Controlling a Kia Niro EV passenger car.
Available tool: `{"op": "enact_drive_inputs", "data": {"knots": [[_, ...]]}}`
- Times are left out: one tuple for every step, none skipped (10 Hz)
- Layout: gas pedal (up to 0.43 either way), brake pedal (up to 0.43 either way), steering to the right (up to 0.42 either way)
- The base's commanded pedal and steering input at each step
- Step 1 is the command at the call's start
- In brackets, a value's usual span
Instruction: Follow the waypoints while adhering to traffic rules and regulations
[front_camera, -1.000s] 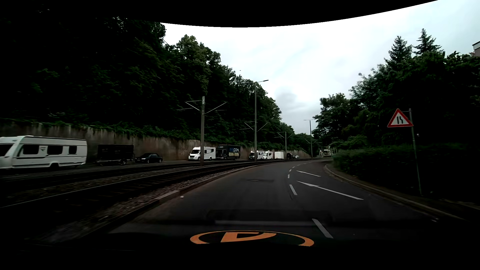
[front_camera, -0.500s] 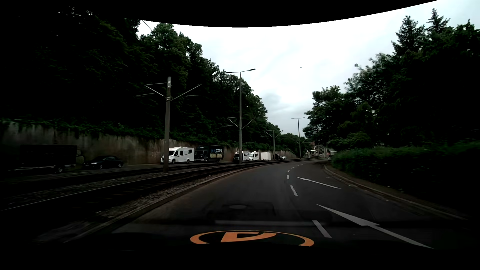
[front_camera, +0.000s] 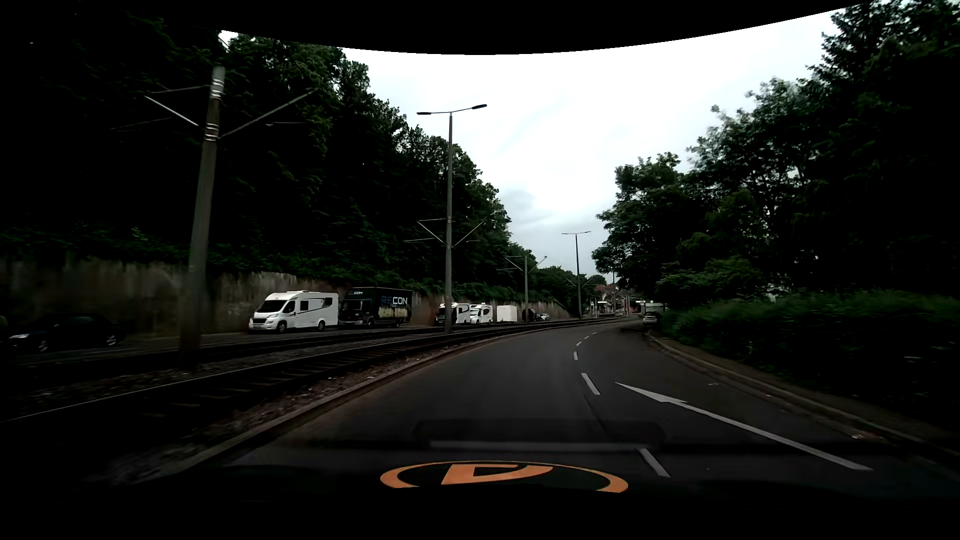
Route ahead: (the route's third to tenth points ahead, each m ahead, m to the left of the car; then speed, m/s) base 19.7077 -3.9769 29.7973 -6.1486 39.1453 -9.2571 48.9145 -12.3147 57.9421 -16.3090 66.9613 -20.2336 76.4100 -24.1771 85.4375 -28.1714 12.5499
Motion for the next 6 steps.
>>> {"op": "enact_drive_inputs", "data": {"knots": [[0.169,0.0,0.045],[0.169,0.0,0.045],[0.157,0.0,0.045],[0.157,0.0,0.045],[0.15,0.0,0.045],[0.138,0.0,0.045]]}}
